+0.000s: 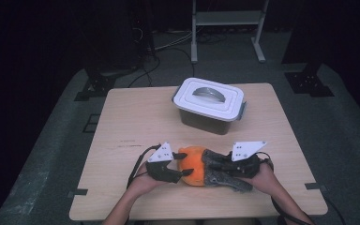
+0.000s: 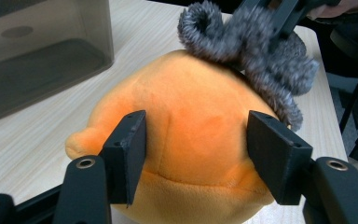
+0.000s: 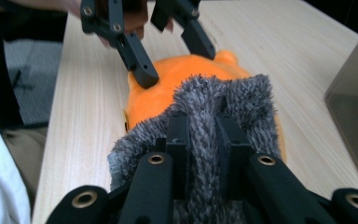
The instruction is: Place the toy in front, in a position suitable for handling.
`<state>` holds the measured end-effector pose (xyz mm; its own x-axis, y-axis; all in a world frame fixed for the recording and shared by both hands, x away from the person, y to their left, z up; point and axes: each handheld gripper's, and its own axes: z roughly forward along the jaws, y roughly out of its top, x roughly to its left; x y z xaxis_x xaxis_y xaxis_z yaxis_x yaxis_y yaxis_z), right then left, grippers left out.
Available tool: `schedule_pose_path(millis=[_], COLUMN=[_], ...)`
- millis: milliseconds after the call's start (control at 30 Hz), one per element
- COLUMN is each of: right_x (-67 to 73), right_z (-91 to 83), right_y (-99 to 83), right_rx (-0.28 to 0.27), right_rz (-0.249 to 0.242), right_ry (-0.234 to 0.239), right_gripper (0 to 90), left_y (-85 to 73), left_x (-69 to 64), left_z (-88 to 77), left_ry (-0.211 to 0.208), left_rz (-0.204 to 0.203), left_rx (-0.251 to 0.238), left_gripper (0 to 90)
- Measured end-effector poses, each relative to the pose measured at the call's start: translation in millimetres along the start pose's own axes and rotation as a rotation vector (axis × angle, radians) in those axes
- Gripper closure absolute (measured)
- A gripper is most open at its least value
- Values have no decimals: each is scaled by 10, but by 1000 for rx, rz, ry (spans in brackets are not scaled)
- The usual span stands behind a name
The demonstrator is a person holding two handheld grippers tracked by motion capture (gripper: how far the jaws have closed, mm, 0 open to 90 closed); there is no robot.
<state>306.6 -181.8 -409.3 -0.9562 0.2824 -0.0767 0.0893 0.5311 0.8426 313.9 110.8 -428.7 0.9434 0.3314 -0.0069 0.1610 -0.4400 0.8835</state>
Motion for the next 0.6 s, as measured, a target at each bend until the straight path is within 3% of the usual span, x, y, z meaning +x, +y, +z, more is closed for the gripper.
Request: schedule_pose_path(millis=[133, 267, 333, 367, 433, 600], right_x=[-57, -105, -119, -122, -94, 57], right_z=[17, -22, -33, -36, -49, -41], right_y=[-68, -126, -144, -143, -106, 81], right_rx=[3, 11, 17, 18, 5, -63], right_rz=[31, 48, 56, 54, 50, -4], right_ry=[5, -17, -22, -24, -20, 41], right_gripper=[767, 767, 767, 767, 768, 768], left_y=[13, 17, 19, 23, 23, 35], left_x=[1, -10, -15, -21, -19, -19], left_z=[-30, -36, -32, -38, -28, 27], left_ry=[-30, -51, -53, -47, -25, 3], left_rz=[13, 25, 33, 49, 43, 25], left_rx=[-11, -8, -3, 2, 5, -6], left_gripper=[279, 254, 273, 319, 379, 398])
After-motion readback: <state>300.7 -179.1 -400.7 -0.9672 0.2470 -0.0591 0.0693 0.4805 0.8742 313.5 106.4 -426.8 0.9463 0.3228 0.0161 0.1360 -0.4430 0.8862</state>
